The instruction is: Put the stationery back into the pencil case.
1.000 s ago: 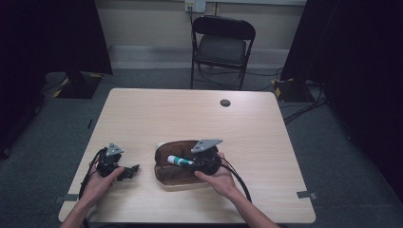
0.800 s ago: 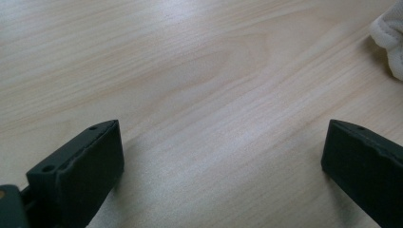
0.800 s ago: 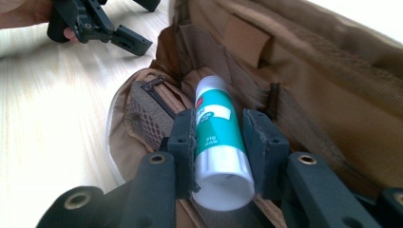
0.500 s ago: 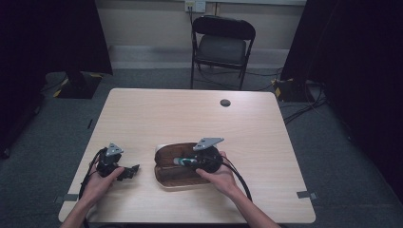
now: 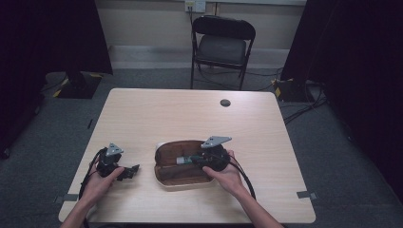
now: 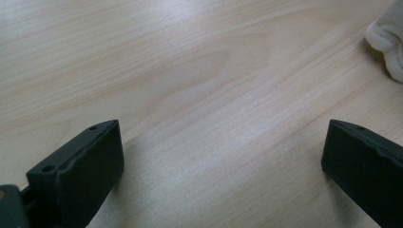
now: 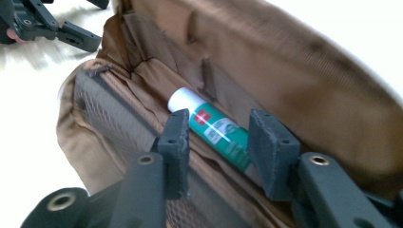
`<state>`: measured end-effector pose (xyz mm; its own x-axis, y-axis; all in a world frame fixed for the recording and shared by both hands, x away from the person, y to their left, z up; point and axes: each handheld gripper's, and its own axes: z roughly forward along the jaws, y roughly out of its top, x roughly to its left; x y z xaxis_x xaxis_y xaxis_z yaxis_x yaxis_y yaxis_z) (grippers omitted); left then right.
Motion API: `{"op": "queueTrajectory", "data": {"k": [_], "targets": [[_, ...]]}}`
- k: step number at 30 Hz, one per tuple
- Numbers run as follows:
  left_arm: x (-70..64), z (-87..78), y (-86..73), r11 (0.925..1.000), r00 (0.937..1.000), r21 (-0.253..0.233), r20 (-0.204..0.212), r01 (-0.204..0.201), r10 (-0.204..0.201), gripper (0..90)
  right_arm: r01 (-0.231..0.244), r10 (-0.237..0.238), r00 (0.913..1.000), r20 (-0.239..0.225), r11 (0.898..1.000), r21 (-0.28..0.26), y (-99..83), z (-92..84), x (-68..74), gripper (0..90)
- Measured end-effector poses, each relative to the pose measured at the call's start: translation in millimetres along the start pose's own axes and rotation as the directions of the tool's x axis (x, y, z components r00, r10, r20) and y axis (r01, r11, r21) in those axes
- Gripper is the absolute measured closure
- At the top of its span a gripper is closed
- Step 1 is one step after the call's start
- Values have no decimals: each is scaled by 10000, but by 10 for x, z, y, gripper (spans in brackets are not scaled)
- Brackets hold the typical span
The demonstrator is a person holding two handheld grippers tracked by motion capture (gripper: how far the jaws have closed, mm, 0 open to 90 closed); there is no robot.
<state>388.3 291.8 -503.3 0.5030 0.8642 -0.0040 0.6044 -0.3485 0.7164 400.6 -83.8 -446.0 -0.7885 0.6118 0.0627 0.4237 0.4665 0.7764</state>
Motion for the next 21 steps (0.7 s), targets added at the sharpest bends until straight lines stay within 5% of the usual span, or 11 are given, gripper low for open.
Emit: {"op": "queueTrajectory", "data": {"k": [21], "targets": [[4,-4,-2,10000,10000,36,1,-61,61,0,-462,478,9974,539,9985,-302,-94,-207,-170,644]]}}
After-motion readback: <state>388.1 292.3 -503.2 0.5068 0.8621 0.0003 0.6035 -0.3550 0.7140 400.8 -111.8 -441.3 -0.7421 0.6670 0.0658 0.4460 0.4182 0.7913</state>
